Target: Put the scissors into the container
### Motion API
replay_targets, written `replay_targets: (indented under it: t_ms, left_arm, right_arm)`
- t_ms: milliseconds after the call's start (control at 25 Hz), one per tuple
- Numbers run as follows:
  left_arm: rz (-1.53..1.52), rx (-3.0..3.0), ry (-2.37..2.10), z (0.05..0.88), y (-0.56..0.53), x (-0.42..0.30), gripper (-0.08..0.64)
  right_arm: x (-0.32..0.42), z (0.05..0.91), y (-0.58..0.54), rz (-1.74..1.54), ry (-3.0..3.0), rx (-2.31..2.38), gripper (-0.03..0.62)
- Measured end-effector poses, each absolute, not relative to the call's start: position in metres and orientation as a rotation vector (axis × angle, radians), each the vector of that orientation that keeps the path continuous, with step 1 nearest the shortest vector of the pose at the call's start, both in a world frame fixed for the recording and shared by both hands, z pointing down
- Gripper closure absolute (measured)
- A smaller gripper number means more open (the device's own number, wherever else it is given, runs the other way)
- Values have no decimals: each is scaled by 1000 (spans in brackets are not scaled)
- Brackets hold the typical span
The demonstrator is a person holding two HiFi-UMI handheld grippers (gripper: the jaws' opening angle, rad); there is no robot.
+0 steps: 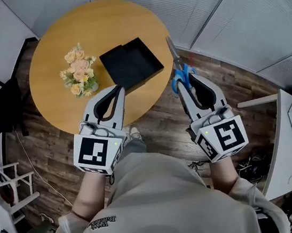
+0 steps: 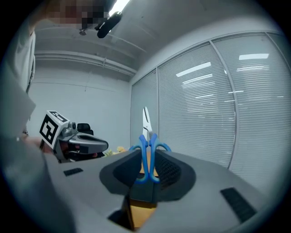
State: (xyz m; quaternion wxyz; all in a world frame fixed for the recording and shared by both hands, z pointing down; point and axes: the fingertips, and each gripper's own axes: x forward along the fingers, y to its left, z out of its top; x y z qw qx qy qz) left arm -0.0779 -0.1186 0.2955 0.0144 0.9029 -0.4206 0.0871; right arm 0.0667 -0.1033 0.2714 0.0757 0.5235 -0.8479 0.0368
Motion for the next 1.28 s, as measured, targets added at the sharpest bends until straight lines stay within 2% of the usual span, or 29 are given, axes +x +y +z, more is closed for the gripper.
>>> replay_targets:
  t_ms: [600, 1280]
  left_arm:
    - [262, 2847, -1096, 316, -194, -88, 538]
    - [296, 2762, -1195, 334, -227, -76, 538]
  right_arm:
    - [24, 293, -185, 166, -2462, 1576, 491]
    - [41, 335, -227, 306, -2465, 1439, 491]
